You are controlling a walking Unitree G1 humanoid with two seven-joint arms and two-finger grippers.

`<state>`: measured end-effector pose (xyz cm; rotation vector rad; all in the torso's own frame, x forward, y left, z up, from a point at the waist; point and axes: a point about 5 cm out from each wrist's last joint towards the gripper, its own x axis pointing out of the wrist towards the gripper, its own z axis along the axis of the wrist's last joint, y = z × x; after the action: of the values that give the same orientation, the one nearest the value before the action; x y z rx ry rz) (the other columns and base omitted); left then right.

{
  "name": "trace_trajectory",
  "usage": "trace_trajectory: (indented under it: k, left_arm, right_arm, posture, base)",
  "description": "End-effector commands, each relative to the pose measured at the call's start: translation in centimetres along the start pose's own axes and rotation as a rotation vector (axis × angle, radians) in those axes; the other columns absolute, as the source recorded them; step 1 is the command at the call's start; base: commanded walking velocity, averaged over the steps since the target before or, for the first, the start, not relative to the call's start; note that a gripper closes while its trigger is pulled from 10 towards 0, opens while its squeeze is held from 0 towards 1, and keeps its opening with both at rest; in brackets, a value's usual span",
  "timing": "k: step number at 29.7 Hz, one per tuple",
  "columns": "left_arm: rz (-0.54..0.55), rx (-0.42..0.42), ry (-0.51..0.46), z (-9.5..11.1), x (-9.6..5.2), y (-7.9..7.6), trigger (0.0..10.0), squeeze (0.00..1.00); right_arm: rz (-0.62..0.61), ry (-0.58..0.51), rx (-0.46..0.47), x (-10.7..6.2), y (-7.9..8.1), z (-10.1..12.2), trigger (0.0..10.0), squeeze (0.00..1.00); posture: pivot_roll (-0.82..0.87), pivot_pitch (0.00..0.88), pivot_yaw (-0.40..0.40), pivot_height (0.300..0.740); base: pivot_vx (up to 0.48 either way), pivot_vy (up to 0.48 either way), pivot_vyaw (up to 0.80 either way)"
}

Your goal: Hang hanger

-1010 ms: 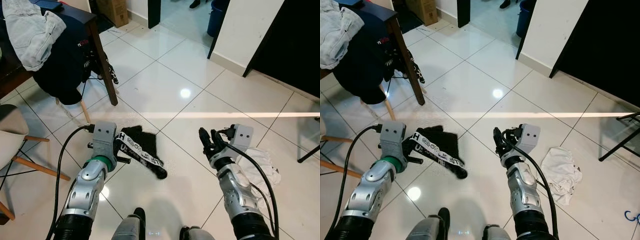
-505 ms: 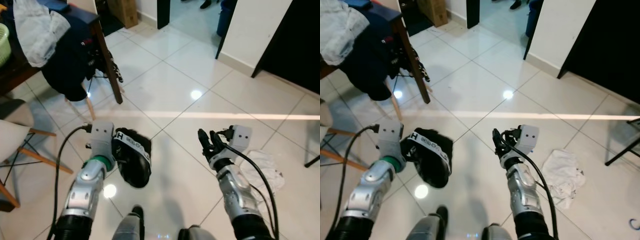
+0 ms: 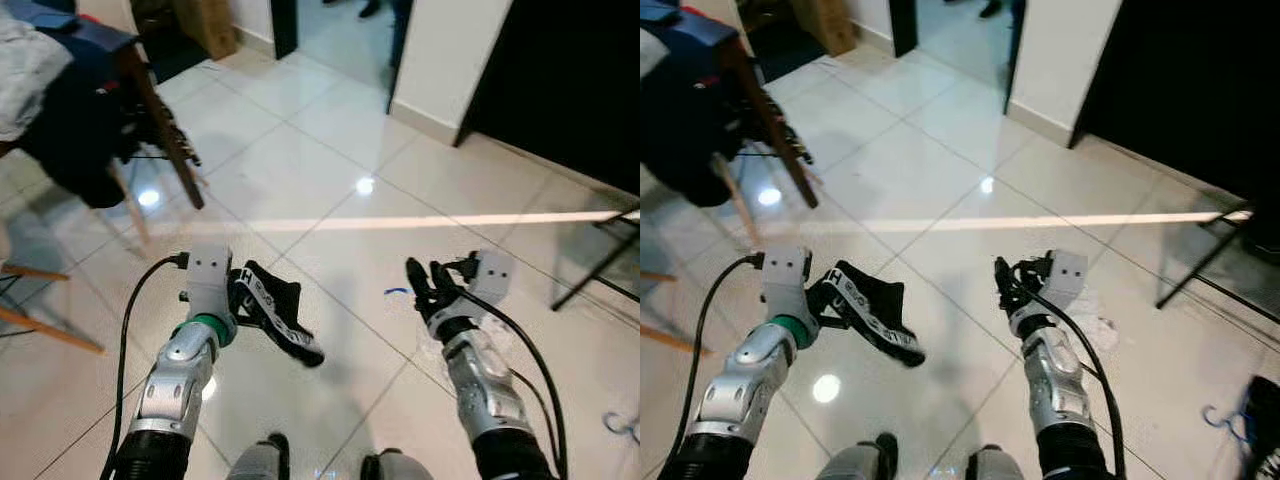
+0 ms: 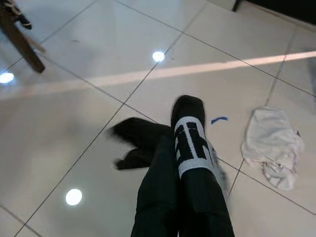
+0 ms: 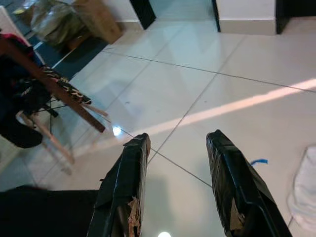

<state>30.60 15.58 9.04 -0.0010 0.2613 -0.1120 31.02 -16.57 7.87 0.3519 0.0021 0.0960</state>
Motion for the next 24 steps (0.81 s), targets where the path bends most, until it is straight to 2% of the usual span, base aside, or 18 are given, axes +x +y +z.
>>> trace_trajectory:
  k: [1,19,21,23,24]
  left_arm:
    - [0.024,0.025,0.035,-0.7,-0.3,0.8,10.0,0.0]
    - [0.019,0.098,0.056,-1.0,-0.3,0.9,10.0,0.0]
    - [0.029,0.097,0.034,-1.2,-0.2,1.0,10.0,0.0]
    - [0.049,0.096,0.028,-2.1,0.0,1.1,10.0,0.0]
    - [0.049,0.096,0.028,-2.1,0.0,1.1,10.0,0.0]
  right_arm:
    - [0.011,0.032,0.027,-0.2,0.6,-1.0,10.0,0.0]
    - [-0.004,0.041,0.032,-0.1,0.4,-1.2,10.0,0.0]
    - [-0.047,0.058,-0.014,-0.3,-0.1,-1.7,10.0,0.0]
    - [-0.119,0.076,-0.113,-0.6,-1.0,-2.3,10.0,0.0]
    - [-0.119,0.076,-0.113,-0.6,-1.0,-2.3,10.0,0.0]
  posture:
    - [0.08,0.113,0.08,0.74]
    - [0.09,0.118,0.087,0.74]
    - [0.08,0.111,0.08,0.74]
    - [0.07,0.101,0.07,0.74]
    - [0.07,0.101,0.07,0.74]
  base:
    - [0.0,0.0,0.0]
    - [0.0,0.0,0.0]
    - [0.0,0.0,0.0]
    - [0.0,0.0,0.0]
    - [0.0,0.0,0.0]
